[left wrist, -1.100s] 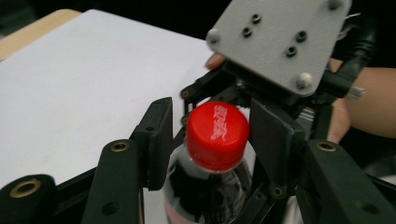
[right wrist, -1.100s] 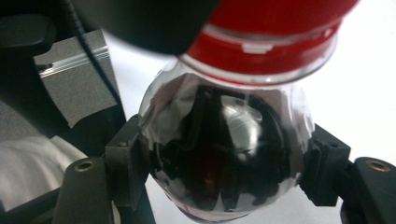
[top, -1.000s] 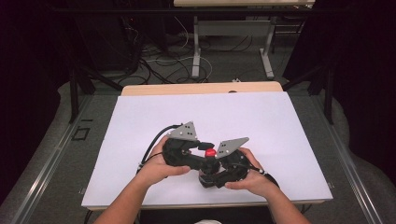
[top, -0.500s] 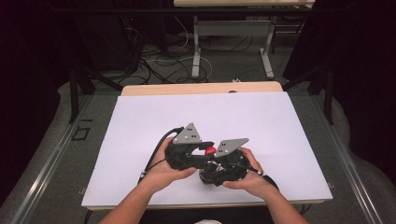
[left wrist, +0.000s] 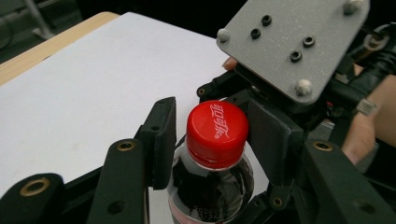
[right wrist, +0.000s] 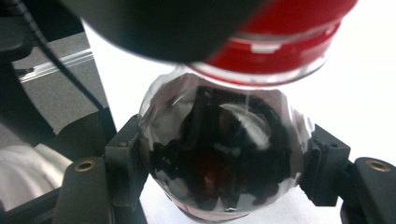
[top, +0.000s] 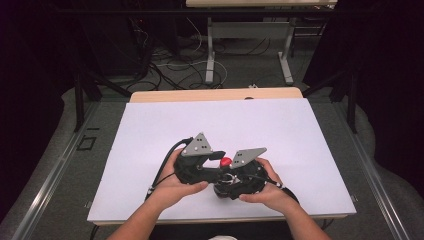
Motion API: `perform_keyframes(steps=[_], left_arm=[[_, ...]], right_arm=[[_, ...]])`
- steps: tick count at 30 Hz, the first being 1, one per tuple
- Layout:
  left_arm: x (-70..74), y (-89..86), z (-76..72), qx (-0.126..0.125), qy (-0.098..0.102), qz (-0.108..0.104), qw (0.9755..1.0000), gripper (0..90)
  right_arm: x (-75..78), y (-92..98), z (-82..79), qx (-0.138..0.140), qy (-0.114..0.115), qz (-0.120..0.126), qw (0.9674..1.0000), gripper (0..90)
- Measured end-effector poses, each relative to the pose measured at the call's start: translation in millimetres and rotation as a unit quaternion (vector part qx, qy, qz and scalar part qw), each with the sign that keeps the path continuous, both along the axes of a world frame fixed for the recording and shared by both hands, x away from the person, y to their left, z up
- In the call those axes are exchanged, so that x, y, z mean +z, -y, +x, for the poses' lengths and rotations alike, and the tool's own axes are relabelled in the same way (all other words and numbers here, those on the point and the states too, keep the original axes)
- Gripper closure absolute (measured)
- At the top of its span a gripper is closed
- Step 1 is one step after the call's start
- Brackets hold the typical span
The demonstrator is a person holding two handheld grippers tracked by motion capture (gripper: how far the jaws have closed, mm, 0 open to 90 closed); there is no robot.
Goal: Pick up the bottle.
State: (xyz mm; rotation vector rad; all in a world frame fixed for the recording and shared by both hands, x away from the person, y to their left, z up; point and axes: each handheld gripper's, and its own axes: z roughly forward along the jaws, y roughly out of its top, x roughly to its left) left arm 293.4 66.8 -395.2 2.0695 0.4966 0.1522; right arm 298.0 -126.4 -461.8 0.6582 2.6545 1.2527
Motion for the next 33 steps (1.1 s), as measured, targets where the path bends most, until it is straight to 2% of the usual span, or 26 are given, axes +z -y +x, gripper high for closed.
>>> perform_keyframes(steps=[2,4,5,7,9,14,15,17,19,21,22,23,24,29,31,33], left_arm=[[-0.5,-2.2,2.9,-0.016,-0.004,-0.013,0.9998,54.7],[-0.9,-3.3,5.8,-0.030,-0.013,-0.017,0.9993,55.3],[-0.9,-3.6,6.2,-0.036,-0.014,-0.020,0.9990,57.0],[-1.0,-3.3,6.0,-0.044,-0.011,-0.020,0.9988,59.7],[-1.0,-2.6,4.4,-0.040,-0.007,-0.015,0.9990,61.2],[-1.7,1.3,-3.8,0.001,0.016,-0.005,0.9999,61.8],[-1.4,2.1,-5.6,0.013,0.023,0.000,0.9997,61.9],[-1.7,5.5,-10.8,0.041,0.024,0.000,0.9989,61.9],[-3.4,10.3,-15.2,0.072,0.035,0.002,0.9968,61.9],[-4.9,13.1,-17.5,0.089,0.039,0.004,0.9952,61.8],[-4.8,13.1,-17.0,0.089,0.035,0.005,0.9954,61.5],[-4.6,12.4,-15.8,0.085,0.033,0.002,0.9958,60.9],[-4.7,11.0,-13.9,0.078,0.038,0.001,0.9963,58.8],[-2.7,0.3,-3.5,0.027,0.006,-0.019,0.9995,53.3],[-2.2,-3.3,0.8,-0.005,-0.004,-0.026,0.9996,54.8],[-2.3,-5.8,3.7,-0.025,-0.012,-0.032,0.9991,55.9]], right_arm=[[-0.1,-0.4,0.4,0.013,0.001,0.002,0.9999,29.9],[0.6,-0.8,-0.7,0.019,-0.006,0.001,0.9998,29.9],[-0.1,-1.5,-0.8,0.018,-0.004,0.008,0.9998,29.9],[0.7,-1.4,-1.2,0.026,-0.011,0.006,0.9996,29.9],[0.3,-1.8,-1.5,0.029,-0.011,0.004,0.9995,29.9],[-0.8,-3.6,-2.5,0.004,-0.003,0.003,1.0000,30.0],[-0.4,-3.6,-2.1,0.006,-0.002,-0.003,1.0000,30.0],[-0.4,-4.9,-2.4,-0.010,0.005,-0.003,0.9999,30.0],[-0.3,-6.1,-3.0,-0.022,0.008,-0.010,0.9997,30.0],[-1.0,-6.7,-2.8,-0.031,0.012,-0.014,0.9994,30.0],[-1.6,-6.6,-2.1,-0.030,0.012,-0.015,0.9994,29.9],[-2.4,-6.3,-1.3,-0.031,0.015,-0.014,0.9993,29.9],[-2.3,-5.7,-1.7,-0.032,0.008,-0.015,0.9993,29.9],[-0.3,-2.2,-1.0,-0.005,-0.004,-0.004,1.0000,29.9],[0.2,-2.5,-1.6,0.010,-0.002,0.005,0.9999,29.9],[0.7,-2.3,-1.4,0.019,0.000,0.004,0.9998,29.9]])
